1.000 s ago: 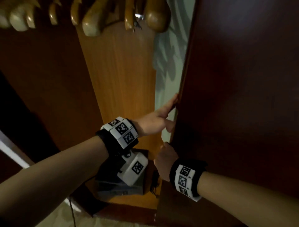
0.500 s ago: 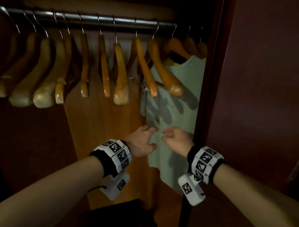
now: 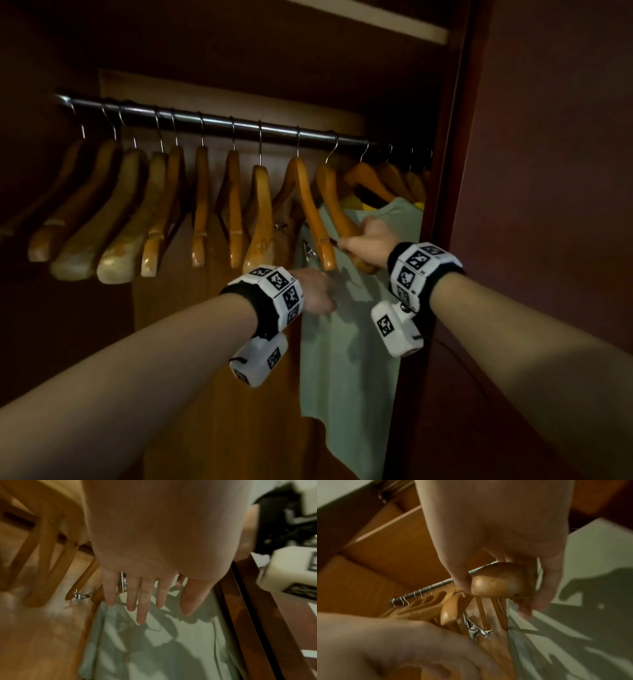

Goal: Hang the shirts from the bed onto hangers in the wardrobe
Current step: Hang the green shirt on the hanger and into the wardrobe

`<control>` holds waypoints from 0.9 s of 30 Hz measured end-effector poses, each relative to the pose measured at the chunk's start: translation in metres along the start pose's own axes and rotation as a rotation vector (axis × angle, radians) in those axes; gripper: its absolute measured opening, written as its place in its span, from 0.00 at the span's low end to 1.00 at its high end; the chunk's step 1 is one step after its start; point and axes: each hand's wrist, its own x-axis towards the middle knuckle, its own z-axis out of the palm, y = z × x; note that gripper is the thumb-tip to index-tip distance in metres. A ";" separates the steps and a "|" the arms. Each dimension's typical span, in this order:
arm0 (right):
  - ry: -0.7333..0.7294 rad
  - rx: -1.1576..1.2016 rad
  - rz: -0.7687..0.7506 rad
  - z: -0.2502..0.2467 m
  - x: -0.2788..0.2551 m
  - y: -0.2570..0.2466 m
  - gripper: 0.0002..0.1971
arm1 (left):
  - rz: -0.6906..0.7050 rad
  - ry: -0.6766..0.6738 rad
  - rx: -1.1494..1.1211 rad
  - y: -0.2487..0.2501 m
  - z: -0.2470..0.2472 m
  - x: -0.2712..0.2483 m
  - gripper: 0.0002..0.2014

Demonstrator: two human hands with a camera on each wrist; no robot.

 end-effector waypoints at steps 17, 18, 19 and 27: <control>0.098 -0.220 -0.096 -0.012 0.012 -0.009 0.08 | 0.000 0.004 0.005 -0.013 0.016 0.010 0.25; 0.101 -0.227 -0.096 -0.013 0.006 -0.009 0.08 | 0.005 0.020 0.004 -0.014 0.018 0.012 0.25; 0.102 -0.236 -0.095 -0.014 -0.001 -0.008 0.09 | 0.006 0.046 0.001 -0.014 0.020 0.014 0.26; 0.113 -0.292 -0.019 -0.010 -0.087 0.013 0.13 | -0.024 0.274 -0.125 -0.017 0.034 0.024 0.47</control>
